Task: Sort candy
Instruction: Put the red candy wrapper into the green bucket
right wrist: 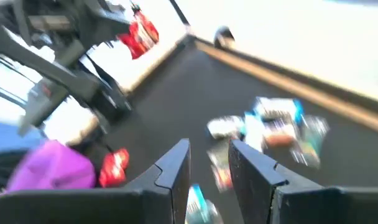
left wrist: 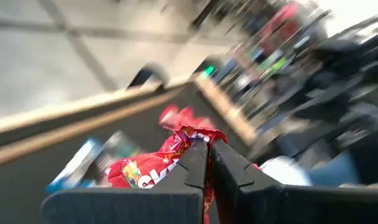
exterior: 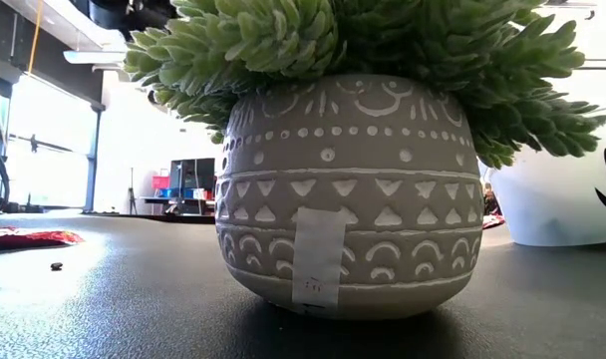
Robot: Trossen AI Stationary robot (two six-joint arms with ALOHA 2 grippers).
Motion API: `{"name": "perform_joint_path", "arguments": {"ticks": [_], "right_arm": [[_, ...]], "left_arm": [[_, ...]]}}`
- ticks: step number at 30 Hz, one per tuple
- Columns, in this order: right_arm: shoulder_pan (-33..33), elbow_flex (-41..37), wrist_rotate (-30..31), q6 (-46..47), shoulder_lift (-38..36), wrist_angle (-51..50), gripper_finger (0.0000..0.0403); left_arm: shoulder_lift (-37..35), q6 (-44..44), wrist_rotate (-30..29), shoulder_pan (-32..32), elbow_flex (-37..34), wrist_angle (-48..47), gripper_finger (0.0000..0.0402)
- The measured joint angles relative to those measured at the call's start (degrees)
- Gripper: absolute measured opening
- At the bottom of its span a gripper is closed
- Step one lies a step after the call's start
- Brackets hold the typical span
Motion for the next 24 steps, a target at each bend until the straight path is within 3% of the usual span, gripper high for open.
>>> {"name": "perform_joint_path", "arguments": {"ticks": [5,15,24], "right_arm": [[0.0,0.0,0.02,0.14,0.0,11.27,0.0106],[1.3,0.02,0.2,1.84,2.16,23.39,0.0106],[3.41,0.03,0.15,3.02,6.42,36.17,0.0106]], "left_arm": [[-0.12,-2.6,-0.23,-1.5,0.81,8.85,0.0],[2.42,0.98,-1.44,-4.77,9.15,10.29,0.0],[8.9,2.53,-1.57,-6.2,16.75,10.22,0.0]]}}
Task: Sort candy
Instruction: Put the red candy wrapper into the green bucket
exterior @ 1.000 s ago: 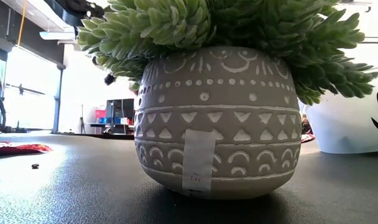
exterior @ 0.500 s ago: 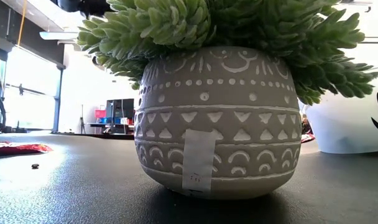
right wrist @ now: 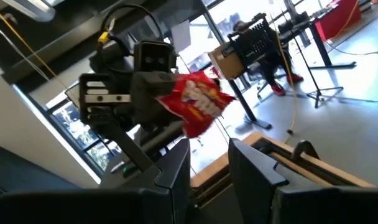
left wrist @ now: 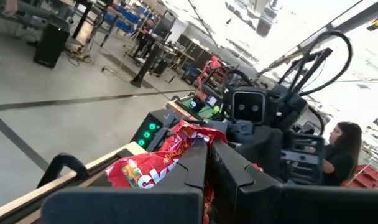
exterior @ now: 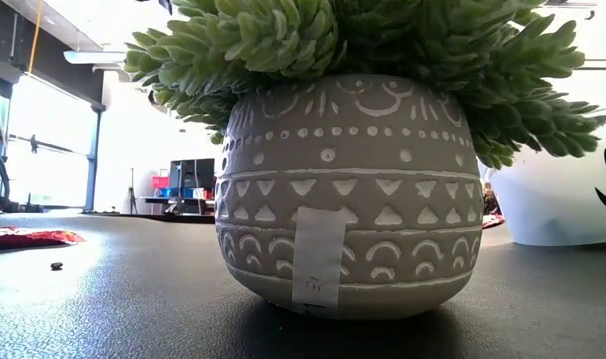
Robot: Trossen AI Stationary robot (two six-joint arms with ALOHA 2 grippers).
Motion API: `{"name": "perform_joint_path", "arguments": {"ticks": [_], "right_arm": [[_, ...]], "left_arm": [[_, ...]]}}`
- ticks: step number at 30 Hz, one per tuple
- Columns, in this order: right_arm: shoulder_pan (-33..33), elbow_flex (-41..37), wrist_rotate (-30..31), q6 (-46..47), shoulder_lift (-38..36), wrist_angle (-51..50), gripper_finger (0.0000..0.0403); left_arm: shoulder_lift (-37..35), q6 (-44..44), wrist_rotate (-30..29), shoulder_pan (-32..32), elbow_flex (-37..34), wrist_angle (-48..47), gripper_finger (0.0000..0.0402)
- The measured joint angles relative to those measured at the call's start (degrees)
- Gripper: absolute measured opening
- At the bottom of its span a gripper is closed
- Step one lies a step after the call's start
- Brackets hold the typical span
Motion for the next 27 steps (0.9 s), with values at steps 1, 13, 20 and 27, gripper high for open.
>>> {"name": "perform_joint_path", "arguments": {"ticks": [1,13,20,27], "right_arm": [[0.0,0.0,0.0,-0.04,0.15,0.46,0.0106],[0.0,0.01,-0.13,-3.39,0.64,0.97,0.0106],[-0.02,0.01,-0.09,-5.62,0.64,1.01,0.0106],[-0.05,0.01,0.68,-7.11,0.64,1.36,0.0137]], "left_arm": [[0.8,0.0,0.0,-0.01,0.76,-0.09,0.0],[9.16,-0.01,2.56,-0.68,9.38,-0.09,0.0],[11.64,-0.02,2.64,-1.22,11.8,-0.11,0.0],[14.39,-0.57,2.64,-2.84,13.39,-0.24,0.0]]}}
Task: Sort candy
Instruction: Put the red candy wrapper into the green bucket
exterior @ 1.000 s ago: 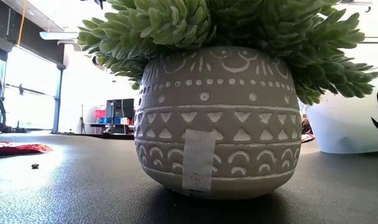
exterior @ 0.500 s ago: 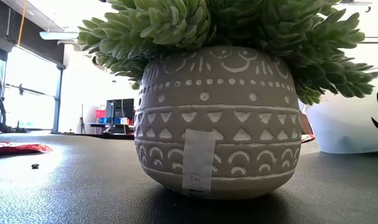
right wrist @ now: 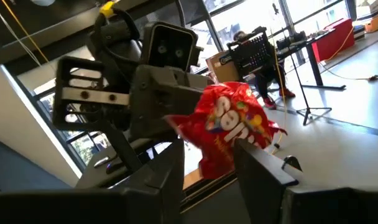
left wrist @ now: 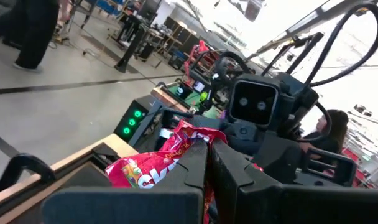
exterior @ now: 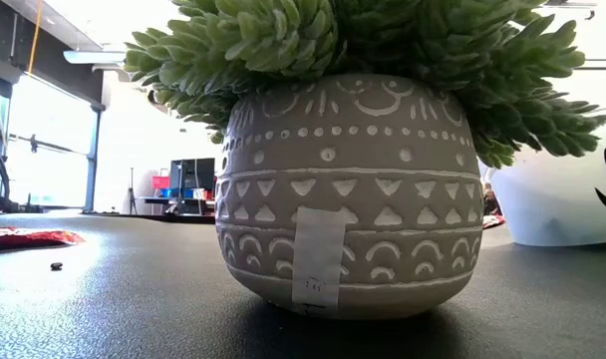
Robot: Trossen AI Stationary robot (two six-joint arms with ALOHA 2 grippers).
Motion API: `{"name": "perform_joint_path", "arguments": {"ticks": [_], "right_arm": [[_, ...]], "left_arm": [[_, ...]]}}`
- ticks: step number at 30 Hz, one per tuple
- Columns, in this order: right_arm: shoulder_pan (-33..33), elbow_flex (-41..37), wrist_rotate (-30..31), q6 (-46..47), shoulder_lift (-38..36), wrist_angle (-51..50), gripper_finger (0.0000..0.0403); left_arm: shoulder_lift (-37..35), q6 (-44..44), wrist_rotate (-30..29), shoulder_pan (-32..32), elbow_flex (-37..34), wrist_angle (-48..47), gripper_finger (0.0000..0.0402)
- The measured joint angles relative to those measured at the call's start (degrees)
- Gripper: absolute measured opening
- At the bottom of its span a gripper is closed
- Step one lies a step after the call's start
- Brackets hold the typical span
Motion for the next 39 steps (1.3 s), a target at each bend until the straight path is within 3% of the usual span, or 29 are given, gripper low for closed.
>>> {"name": "perform_joint_path", "arguments": {"ticks": [9,24,28,39], "right_arm": [[-0.01,0.0,2.16,-0.45,-0.07,-0.05,0.0172],[0.05,-0.02,4.04,-2.91,-0.07,-0.18,0.0171],[0.05,-0.02,4.07,-2.08,-0.07,-0.19,0.0145],[0.02,-0.04,2.79,-2.4,-0.07,-0.18,0.0021]], "left_arm": [[3.62,0.15,2.02,-0.68,4.66,0.02,0.0],[5.4,-0.72,5.14,-1.23,7.09,-0.15,0.0],[5.37,-0.96,5.45,-1.48,7.09,-0.46,0.0],[5.11,0.31,5.72,-1.84,7.09,-1.05,0.0]]}}
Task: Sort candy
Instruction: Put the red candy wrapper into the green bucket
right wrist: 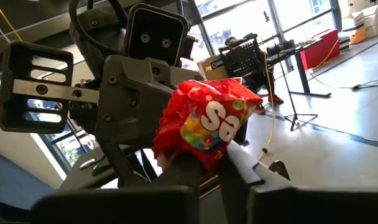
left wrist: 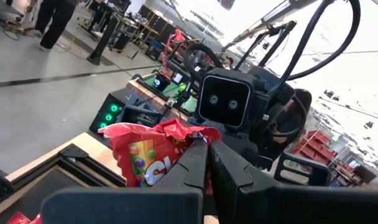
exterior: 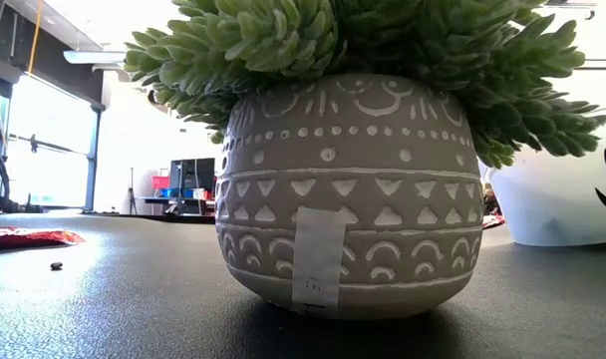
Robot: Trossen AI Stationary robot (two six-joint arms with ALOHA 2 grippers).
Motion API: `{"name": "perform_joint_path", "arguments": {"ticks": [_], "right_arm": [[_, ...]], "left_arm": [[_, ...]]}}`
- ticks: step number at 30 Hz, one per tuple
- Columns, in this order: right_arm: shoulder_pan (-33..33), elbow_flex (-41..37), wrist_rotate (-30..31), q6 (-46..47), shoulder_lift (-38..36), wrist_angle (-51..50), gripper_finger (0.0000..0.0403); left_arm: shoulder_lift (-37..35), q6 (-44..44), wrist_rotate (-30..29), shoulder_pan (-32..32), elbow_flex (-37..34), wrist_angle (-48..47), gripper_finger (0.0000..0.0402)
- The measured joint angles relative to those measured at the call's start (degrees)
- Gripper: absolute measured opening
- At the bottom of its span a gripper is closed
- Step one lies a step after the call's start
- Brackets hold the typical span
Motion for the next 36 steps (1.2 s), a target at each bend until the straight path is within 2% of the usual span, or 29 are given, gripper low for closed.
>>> {"name": "perform_joint_path", "arguments": {"ticks": [4,14,19,23,26,30,36], "right_arm": [[0.0,0.0,-0.27,0.05,0.0,0.09,0.0005],[-0.04,0.0,-0.52,0.92,-0.33,-0.53,0.0005],[-1.25,0.0,-0.16,2.57,-1.23,-4.77,0.0004],[-3.32,-0.02,-0.23,4.18,-3.71,-13.67,0.0004],[-4.5,0.0,-2.74,6.73,-6.67,-21.94,0.0004],[-4.97,0.0,-7.29,9.53,-10.08,-36.47,0.0004],[-2.55,0.0,-8.26,13.28,-13.52,-59.1,0.0004]], "left_arm": [[-0.32,2.5,0.25,-0.04,0.0,-0.2,0.0005],[-1.83,11.9,1.64,0.0,0.0,-4.1,0.0055],[-2.81,15.49,1.35,1.01,-0.02,-7.32,0.0075],[-5.07,16.85,0.95,2.79,0.0,-10.97,0.0075],[-6.39,16.83,0.65,4.14,0.0,-15.75,0.0075],[-8.45,16.81,0.57,5.71,0.0,-23.74,0.0075],[-9.47,17.85,0.22,6.4,-0.02,-36.65,0.0075]]}}
